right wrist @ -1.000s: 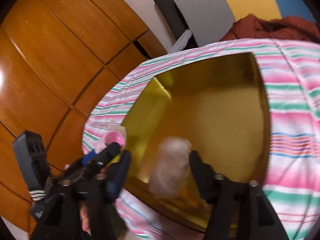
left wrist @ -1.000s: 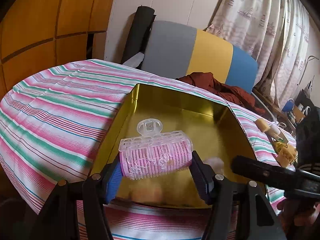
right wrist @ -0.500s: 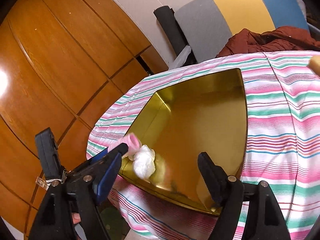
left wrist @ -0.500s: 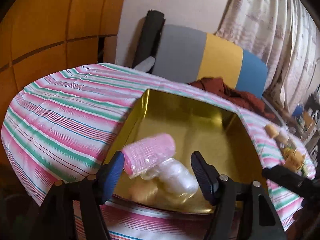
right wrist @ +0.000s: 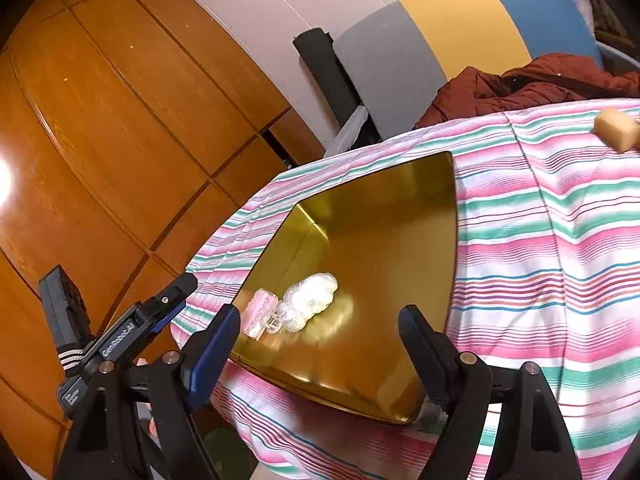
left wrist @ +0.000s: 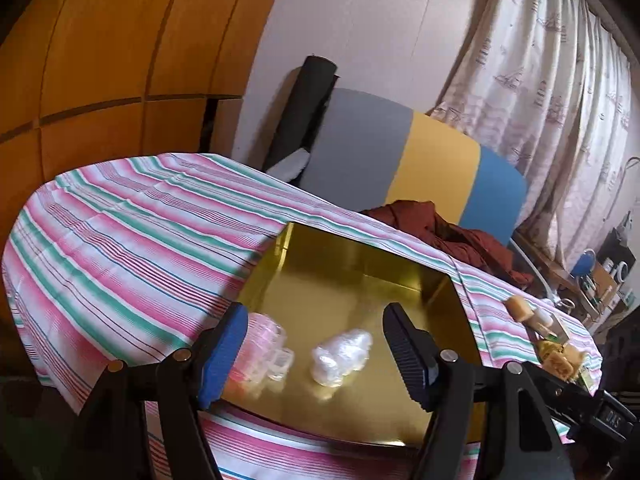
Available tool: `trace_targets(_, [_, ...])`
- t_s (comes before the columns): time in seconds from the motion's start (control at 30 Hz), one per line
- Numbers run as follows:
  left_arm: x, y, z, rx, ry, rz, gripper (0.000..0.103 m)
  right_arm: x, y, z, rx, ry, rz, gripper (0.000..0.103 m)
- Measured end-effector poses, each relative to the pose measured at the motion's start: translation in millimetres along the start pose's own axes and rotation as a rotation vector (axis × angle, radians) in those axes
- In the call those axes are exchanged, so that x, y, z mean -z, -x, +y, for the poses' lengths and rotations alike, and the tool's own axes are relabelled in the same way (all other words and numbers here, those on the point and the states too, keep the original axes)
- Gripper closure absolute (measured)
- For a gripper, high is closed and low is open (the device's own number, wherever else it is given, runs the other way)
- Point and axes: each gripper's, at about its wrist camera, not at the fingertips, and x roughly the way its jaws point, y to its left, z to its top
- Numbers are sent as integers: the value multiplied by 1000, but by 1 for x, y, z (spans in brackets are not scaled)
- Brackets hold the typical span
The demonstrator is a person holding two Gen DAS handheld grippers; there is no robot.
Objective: Organize objects
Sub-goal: 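Return both tools from the tray to the pile of items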
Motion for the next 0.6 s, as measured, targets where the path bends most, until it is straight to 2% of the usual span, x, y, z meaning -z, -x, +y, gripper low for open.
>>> trace_targets(0.47, [30, -14, -71, 145, -124, 126, 32, -5, 39, -49, 108, -52, -46, 21])
trace_targets(0.6, [40, -14, -99, 215, -169, 161, 32, -9, 54, -68, 158, -55, -63, 21])
